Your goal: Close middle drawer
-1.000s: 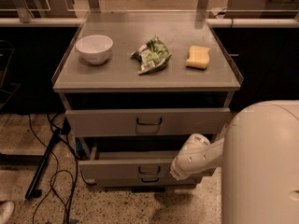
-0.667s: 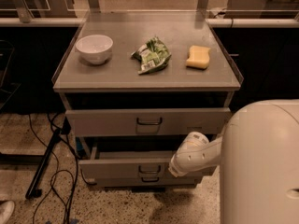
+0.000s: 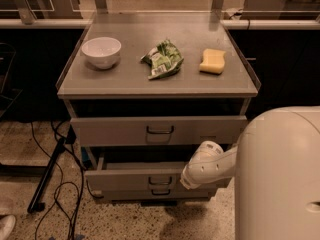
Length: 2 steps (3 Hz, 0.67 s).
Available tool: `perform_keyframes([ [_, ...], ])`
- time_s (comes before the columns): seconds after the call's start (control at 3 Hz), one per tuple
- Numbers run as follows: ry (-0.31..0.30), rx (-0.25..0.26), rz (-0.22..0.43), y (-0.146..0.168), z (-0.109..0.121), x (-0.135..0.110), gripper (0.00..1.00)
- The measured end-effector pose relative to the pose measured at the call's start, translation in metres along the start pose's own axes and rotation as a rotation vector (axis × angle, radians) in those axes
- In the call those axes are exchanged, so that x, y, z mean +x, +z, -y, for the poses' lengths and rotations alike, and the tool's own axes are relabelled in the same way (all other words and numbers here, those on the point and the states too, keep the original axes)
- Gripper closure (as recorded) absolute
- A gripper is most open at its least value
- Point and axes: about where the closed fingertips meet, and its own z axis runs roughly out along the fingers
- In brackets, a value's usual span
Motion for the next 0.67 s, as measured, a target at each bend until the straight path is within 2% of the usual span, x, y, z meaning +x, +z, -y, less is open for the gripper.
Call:
perform_keyframes([
  [0.67,0.000,0.000,0.000,0.0000,0.0000,0.0000,0.04],
])
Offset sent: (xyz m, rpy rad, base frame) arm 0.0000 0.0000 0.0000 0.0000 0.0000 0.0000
